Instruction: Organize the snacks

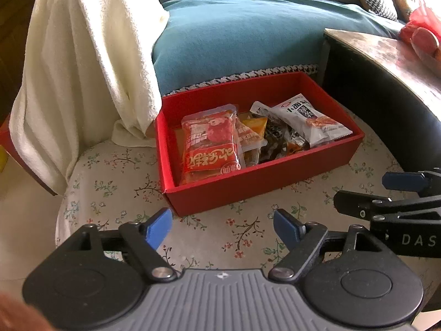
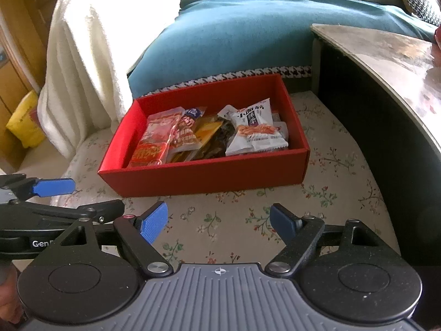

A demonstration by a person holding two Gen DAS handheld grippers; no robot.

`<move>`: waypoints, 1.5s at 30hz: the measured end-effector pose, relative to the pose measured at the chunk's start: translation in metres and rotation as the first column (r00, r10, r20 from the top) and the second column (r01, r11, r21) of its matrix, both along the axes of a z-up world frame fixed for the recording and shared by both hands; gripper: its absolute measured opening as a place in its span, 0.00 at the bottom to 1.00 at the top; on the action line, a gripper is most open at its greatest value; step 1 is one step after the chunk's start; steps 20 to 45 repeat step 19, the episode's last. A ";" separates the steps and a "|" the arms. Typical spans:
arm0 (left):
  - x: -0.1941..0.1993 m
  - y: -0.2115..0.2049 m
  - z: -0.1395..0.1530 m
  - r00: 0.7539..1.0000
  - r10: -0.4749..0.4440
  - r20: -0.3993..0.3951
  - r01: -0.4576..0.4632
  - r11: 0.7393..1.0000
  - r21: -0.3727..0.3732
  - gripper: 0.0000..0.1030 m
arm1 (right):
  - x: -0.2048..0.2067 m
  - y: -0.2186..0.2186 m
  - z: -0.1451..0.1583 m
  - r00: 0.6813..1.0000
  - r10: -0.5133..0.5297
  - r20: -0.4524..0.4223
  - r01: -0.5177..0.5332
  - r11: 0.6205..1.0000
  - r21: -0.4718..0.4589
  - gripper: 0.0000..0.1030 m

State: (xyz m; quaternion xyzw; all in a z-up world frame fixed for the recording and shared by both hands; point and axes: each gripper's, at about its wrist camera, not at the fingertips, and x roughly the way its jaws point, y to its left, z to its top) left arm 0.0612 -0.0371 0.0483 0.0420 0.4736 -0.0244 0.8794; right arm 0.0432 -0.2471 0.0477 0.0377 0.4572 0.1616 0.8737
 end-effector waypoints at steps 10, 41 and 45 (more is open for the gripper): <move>-0.008 0.002 0.003 1.000 -0.002 0.019 0.002 1.000 -0.006 0.73 | -0.008 -0.001 0.002 1.000 0.005 -0.001 -0.005 1.000 0.013 0.84; -0.011 0.004 0.005 0.999 -0.003 0.040 0.003 1.000 0.004 0.73 | -0.008 0.000 0.002 1.000 0.009 -0.001 -0.009 1.000 0.015 0.84; -0.011 0.004 0.005 0.999 -0.003 0.040 0.003 1.000 0.004 0.73 | -0.008 0.000 0.002 1.000 0.009 -0.001 -0.009 1.000 0.015 0.84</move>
